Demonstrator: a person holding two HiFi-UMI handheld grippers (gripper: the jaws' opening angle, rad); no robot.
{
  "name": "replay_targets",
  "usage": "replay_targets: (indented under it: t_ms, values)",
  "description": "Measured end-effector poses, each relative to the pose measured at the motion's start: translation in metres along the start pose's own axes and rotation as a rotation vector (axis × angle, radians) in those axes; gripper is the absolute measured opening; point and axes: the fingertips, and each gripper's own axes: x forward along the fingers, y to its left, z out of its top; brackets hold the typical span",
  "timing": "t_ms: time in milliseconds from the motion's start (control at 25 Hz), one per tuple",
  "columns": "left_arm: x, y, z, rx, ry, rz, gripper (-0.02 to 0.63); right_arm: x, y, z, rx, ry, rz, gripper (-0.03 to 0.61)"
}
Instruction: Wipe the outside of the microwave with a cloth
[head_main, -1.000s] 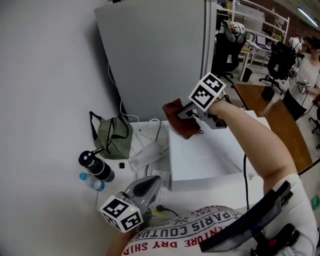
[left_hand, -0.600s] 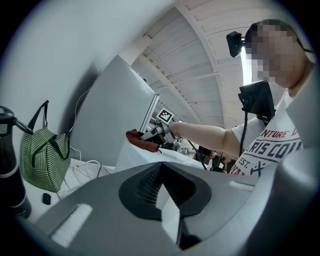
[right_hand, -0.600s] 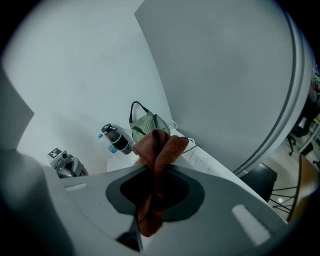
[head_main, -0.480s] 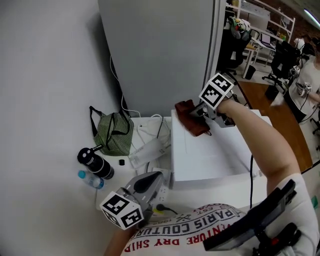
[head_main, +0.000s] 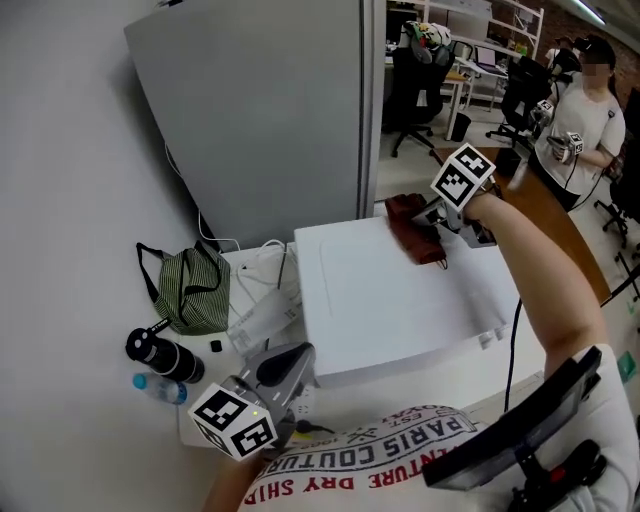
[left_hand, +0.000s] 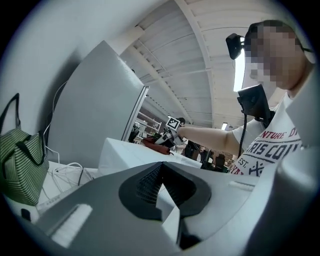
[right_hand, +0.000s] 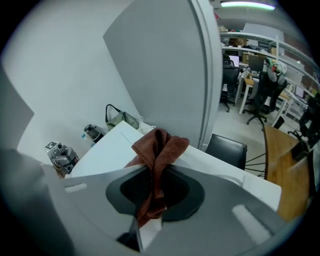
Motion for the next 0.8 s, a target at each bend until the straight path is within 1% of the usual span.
replay_targets:
  t_ms: [200,360,520,640,800]
  values:
    - [0.012,-0.006,0.003,0.011,0.014,-0.029,0.006,-0.037,-0.045,-0.033,0.102,-0.029,-0.063,0.046]
    - [0.016,-0.005,0.007,0.017,0.015,-0.029,0.006,-0.061,-0.071,-0.052,0.148,-0.043,-0.113,0.046]
    - [0.017,-0.005,0.007,0.016,0.012,-0.027,0.006,-0.081,-0.098,-0.067,0.229,-0.078,-0.149,0.046]
    - [0.018,-0.007,0.005,0.018,0.014,-0.027,0.006,-0.091,-0.112,-0.076,0.279,-0.107,-0.168,0.046]
    - [0.017,-0.01,0.005,0.02,0.015,-0.023,0.006,-0.098,-0.124,-0.083,0.304,-0.128,-0.191,0.046]
